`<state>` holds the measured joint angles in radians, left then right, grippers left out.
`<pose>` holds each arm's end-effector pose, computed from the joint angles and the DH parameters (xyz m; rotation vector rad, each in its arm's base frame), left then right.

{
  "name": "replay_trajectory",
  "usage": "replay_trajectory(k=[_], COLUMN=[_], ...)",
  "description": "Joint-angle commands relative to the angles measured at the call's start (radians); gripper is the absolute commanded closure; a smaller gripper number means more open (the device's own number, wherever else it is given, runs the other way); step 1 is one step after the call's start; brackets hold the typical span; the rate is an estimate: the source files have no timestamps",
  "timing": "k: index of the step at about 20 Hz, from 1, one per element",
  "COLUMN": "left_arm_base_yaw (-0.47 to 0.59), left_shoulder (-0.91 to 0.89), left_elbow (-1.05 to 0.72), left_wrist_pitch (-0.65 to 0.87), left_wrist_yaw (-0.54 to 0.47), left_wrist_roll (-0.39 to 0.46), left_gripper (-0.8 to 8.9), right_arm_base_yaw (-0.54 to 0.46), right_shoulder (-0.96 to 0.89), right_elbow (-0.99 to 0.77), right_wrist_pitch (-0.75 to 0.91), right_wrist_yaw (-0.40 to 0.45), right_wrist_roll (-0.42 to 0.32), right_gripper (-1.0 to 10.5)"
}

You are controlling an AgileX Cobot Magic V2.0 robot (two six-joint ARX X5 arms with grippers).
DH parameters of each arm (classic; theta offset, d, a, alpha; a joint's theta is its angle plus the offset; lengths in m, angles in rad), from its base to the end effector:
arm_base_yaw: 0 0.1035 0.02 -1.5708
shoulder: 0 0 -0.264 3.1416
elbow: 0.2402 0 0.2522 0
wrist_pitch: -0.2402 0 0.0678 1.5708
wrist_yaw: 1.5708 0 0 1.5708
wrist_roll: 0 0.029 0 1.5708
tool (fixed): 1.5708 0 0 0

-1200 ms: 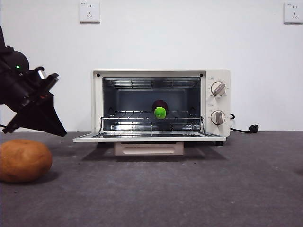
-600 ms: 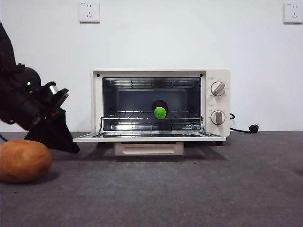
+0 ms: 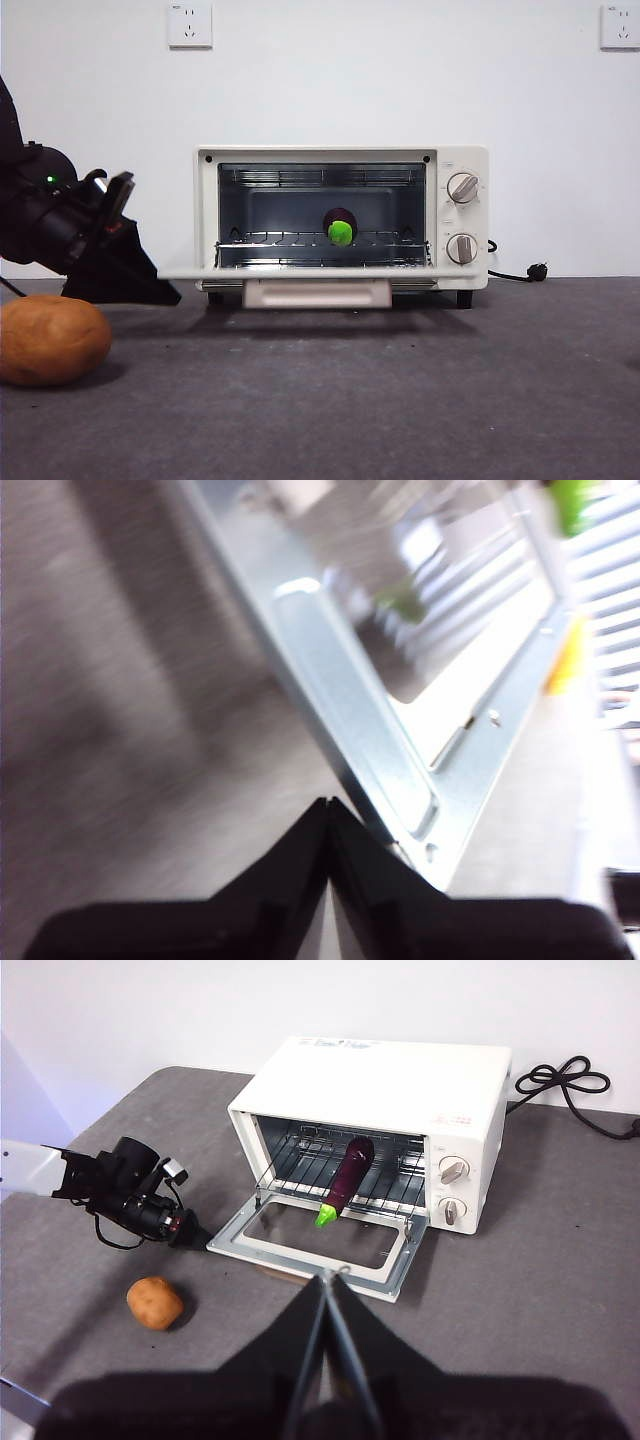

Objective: Take the eggplant from the table,put the eggplant in the oven

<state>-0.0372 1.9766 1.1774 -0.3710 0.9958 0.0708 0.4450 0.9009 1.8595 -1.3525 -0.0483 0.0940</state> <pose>0.3695 -0.0381 0.1354 -0.5033 1.0449 -0.9429 0.0329 0.0172 0.5083 0.0125 0.4124 0.4679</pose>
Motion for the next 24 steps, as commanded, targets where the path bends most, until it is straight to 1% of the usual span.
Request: replay_trajectory(k=[1, 2, 3, 5, 10, 13, 17, 20, 24], left_arm_base_yaw=[-0.001, 0.002, 0.006, 0.006, 0.006, 0.006, 0.006, 0.004, -0.004], left_shoulder=[0.010, 0.010, 0.009, 0.008, 0.008, 0.008, 0.008, 0.008, 0.008], left_elbow=[-0.005, -0.005, -0.003, 0.005, 0.042, 0.089, 0.148, 0.186, 0.234], left_wrist_pitch=[0.055, 0.083, 0.108, 0.143, 0.251, 0.272, 0.298, 0.319, 0.326], left_wrist_yaw=[0.107, 0.148, 0.168, 0.186, 0.191, 0.189, 0.159, 0.116, 0.042], left_wrist_roll=[-0.041, -0.062, -0.084, -0.109, -0.208, -0.227, -0.257, -0.275, -0.277], left_gripper=[8.19, 8.19, 8.19, 8.19, 8.19, 8.19, 8.19, 8.19, 8.19], right_arm_base_yaw=[0.002, 0.002, 0.002, 0.002, 0.002, 0.002, 0.002, 0.002, 0.002], right_shoulder=[-0.002, -0.002, -0.002, -0.002, -0.002, -0.002, -0.002, -0.002, -0.002], right_elbow=[0.004, 0.004, 0.004, 0.004, 0.004, 0.004, 0.004, 0.004, 0.004], right_wrist_pitch=[-0.020, -0.020, -0.020, -0.020, -0.021, -0.021, -0.021, -0.021, -0.021], right_wrist_yaw=[0.004, 0.004, 0.004, 0.004, 0.004, 0.004, 0.004, 0.003, 0.004], right_wrist_roll=[0.012, 0.012, 0.013, 0.018, 0.019, 0.019, 0.019, 0.019, 0.019], right_gripper=[9.6, 9.6, 9.6, 9.6, 9.6, 9.6, 9.6, 9.6, 9.6])
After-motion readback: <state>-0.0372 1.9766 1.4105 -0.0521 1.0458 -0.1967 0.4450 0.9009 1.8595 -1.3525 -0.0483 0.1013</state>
